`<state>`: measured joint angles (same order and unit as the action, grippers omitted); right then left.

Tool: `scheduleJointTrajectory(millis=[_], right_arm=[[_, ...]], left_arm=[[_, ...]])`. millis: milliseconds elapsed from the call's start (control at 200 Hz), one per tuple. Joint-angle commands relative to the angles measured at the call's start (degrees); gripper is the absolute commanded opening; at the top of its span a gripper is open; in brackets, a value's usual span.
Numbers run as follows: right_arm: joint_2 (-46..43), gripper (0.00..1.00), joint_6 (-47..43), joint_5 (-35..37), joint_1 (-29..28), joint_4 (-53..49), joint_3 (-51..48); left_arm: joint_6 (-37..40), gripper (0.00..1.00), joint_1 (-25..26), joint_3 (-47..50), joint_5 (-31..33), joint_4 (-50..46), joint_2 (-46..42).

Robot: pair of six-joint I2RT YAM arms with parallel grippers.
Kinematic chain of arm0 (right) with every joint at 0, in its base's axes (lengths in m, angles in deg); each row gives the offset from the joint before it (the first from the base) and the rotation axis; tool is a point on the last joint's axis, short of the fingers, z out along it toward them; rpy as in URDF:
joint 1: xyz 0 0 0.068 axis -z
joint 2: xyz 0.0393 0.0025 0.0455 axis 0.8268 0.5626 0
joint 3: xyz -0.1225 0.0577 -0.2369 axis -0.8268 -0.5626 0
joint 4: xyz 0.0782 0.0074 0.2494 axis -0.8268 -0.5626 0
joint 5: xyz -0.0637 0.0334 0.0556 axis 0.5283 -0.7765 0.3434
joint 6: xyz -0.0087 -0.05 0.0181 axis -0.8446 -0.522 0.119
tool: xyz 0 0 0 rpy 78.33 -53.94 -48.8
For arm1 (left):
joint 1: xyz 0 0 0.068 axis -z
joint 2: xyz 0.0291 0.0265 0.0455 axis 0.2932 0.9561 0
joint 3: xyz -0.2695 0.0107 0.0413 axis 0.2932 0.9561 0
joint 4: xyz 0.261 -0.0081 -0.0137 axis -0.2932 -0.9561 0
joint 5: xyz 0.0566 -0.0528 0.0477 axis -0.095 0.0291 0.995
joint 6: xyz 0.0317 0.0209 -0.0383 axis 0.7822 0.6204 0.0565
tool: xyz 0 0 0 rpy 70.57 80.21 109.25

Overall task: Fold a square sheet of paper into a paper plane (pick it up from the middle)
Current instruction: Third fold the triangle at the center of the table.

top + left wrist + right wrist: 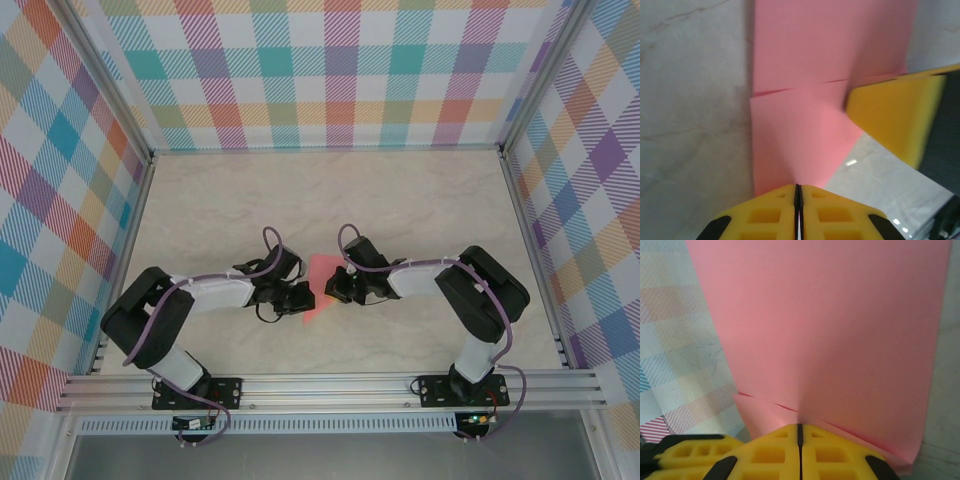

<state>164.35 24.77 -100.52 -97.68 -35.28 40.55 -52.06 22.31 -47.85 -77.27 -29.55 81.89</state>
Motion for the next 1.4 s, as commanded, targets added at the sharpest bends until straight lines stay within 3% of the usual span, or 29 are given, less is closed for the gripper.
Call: scheduleJointTrajectory(millis=[0,270,685,1395], right_arm=[[-0.6,0.06,-1.5,2.5,0.0,-4.7,0.6],[-5.8,0.07,-2.7,1.2,-0.5,-3.3,0.0],[0.5,0.06,0.9,2.2,-4.7,3.0,-1.6],[-1.2,0.07,1.4,5.0,4.1,7.6,-8.4]], left_arm=[[0.4,0.09,0.3,-0.4,2.2,-0.6,2.0],[0.6,0.06,0.3,4.0,5.3,-2.8,-0.1],[-0.1,0.05,0.3,2.9,5.3,-3.0,0.1],[0.7,0.01,0.3,6.3,7.4,-4.4,-0.7]])
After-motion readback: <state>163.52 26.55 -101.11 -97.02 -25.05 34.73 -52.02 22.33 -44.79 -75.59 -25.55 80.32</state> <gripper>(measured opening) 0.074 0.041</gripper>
